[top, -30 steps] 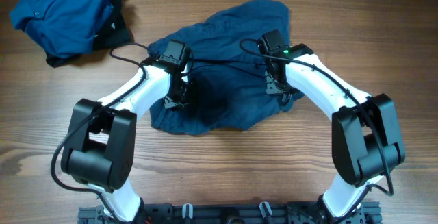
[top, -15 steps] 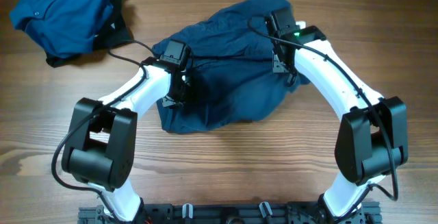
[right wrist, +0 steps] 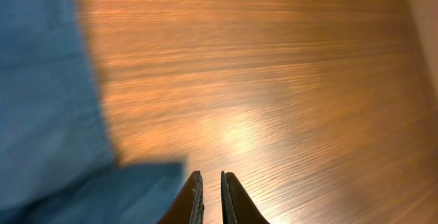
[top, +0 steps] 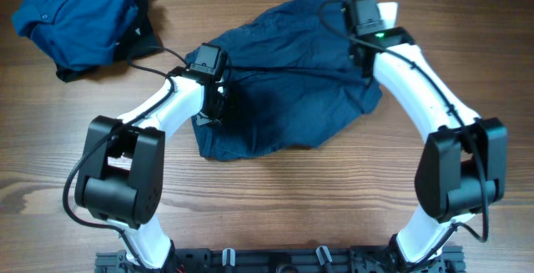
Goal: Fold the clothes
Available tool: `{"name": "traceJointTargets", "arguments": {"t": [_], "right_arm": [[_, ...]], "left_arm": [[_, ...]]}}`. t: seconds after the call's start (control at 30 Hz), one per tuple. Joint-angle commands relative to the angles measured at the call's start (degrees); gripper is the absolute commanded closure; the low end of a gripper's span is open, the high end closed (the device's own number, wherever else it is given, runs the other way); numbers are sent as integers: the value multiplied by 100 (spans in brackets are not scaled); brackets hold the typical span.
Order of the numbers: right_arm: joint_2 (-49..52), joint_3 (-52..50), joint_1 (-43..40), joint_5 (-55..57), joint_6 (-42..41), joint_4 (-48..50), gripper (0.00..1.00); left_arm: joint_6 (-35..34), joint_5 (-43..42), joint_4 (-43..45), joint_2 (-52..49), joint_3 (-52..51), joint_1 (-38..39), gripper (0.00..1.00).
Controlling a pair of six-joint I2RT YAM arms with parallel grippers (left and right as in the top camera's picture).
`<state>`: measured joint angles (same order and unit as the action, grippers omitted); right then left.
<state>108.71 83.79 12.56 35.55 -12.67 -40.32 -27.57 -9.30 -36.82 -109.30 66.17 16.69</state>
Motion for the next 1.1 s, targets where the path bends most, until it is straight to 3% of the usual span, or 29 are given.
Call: {"name": "traceJointTargets", "arguments": {"t": [0.0, 0.13, 0.17, 0.27, 0.4, 0.47, 0.5, 0.53, 0.73, 0.8, 0.87, 1.07], "right_arm": [[79, 140, -448, 236, 214, 39, 90], [59, 153, -734, -702, 57, -577, 96], [55, 153, -741, -1023, -85, -717, 91], [46, 151, -739, -1941, -455, -1032, 61], [42, 151, -739, -3095, -595, -1355, 48], [0, 151, -741, -3473, -584, -1543, 30], [-52, 151, -743, -3591, -575, -1648, 14], [-107, 149, -743, -3696, -566, -1738, 11], [-835, -4, -743, -4096, -525, -2142, 6], [-1110, -273, -743, -4096, -457, -2083, 0], [-1318, -667, -745, -4098, -389, -1976, 0], [-1451, -2140, -767, -4450, -378, -713, 0]], "left_arm": [[13, 358, 20, -450, -140, -144, 68], [13, 337, 26, -450, -140, -144, 68], [13, 337, 42, -450, -140, -144, 68], [13, 317, 44, -450, -140, -144, 67], [17, 317, -26, -450, -140, -144, 67], [35, 319, -57, -450, -140, -144, 66], [35, 317, -70, -450, -140, -144, 67], [35, 317, -83, -450, -140, -144, 66], [35, 317, -92, -450, -140, -144, 67], [35, 317, -92, -450, -140, -144, 67], [35, 317, -94, -450, -140, -144, 67], [35, 315, -133, -450, -140, -144, 67]]}}
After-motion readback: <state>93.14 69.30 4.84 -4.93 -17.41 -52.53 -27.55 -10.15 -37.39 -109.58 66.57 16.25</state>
